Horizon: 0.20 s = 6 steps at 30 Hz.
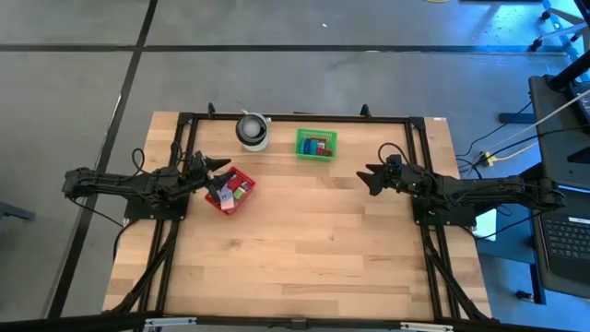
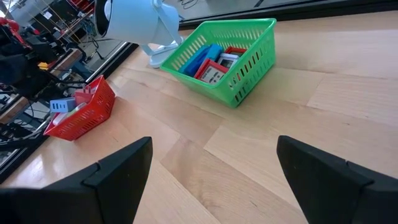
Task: Pick & Place Office items
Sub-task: Return to Home Position
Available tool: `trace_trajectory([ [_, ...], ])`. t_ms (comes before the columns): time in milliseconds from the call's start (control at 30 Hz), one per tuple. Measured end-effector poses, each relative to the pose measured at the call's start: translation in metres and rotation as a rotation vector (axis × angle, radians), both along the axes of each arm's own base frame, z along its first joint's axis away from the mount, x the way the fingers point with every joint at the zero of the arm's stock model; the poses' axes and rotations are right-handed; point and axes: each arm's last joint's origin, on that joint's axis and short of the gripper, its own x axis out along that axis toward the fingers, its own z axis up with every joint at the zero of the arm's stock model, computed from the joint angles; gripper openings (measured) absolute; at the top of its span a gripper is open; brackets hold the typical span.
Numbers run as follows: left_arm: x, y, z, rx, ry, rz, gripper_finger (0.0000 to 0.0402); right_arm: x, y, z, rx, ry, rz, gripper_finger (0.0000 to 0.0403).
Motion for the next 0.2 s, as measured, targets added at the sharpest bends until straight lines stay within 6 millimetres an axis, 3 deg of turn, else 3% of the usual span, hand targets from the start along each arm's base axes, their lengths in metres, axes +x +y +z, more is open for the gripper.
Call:
trace_trajectory([
  [200, 0.0, 0.0, 0.0, 0.0, 0.0, 0.0, 0.0231, 0.0, 0.0, 0.0, 0.0, 0.0, 0.0, 0.0347],
])
